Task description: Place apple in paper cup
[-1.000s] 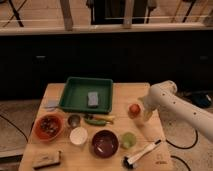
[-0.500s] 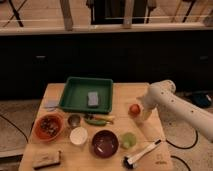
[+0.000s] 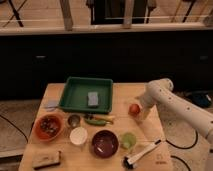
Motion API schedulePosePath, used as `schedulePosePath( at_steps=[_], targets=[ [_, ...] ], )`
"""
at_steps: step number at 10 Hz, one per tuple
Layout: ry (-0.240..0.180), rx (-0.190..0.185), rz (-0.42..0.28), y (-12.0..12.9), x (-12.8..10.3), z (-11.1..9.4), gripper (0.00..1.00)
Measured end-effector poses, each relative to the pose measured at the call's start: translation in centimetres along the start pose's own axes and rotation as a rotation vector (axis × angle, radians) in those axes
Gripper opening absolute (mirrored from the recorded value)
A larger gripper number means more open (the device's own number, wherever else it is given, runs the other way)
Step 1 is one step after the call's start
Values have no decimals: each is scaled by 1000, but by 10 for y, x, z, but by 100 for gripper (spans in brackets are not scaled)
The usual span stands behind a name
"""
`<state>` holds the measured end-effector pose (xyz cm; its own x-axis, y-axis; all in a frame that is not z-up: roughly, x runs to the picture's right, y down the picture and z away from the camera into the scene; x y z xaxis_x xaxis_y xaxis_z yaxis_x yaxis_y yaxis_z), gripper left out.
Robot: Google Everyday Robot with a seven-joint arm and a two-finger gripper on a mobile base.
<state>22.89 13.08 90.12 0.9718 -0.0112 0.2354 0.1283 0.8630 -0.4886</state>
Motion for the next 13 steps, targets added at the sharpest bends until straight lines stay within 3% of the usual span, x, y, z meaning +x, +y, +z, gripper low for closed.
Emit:
schedulePosePath(
  at_steps=[13],
  targets=[
    [-29,-78,-44,-5,2,11,80]
  ],
)
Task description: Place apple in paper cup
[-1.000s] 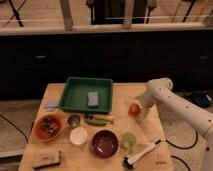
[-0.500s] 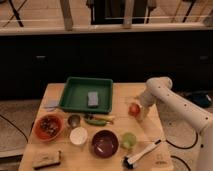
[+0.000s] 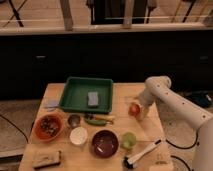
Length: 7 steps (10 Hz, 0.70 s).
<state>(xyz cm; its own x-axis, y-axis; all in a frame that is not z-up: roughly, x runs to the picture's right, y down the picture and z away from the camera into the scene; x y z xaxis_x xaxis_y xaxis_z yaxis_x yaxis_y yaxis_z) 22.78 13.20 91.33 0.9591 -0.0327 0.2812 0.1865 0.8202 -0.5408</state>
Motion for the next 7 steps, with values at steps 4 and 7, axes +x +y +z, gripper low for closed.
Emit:
schedulePosePath(
  at_steps=[4,7],
  targets=[
    [2,-14,-24,1,-5,3,80],
    [4,-23,-38,2,-8,4,80]
  ],
)
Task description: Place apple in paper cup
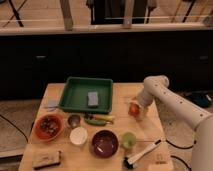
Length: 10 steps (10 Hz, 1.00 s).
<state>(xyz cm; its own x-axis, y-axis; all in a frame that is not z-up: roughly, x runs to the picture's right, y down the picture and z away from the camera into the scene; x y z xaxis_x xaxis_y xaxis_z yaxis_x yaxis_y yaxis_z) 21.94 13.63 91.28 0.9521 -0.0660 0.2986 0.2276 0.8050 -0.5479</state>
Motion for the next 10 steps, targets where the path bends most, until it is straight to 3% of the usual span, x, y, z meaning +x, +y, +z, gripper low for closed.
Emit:
schedulePosePath(
  at_steps=[4,6,9,10],
  targets=[
    [2,-2,-8,1,-3,0,80],
    [5,-2,-5,3,-3,-1,69],
    [9,-3,-7,4,-5,-2,41],
    [10,-4,-6,5,-5,-3,38]
  ],
)
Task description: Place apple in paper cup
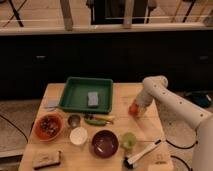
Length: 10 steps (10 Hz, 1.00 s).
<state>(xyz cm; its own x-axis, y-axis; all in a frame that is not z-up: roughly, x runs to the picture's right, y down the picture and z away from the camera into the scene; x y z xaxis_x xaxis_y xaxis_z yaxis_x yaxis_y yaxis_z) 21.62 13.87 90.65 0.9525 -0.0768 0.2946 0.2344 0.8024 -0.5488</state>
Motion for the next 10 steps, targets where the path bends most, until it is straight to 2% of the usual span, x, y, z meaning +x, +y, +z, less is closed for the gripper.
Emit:
schedulePosePath(
  at_steps=[2,4,10],
  targets=[
    [5,3,3,0,1,0,17],
    [10,16,4,-1,1,-2,2],
    [23,33,8,-1,2,-5,0]
  ],
)
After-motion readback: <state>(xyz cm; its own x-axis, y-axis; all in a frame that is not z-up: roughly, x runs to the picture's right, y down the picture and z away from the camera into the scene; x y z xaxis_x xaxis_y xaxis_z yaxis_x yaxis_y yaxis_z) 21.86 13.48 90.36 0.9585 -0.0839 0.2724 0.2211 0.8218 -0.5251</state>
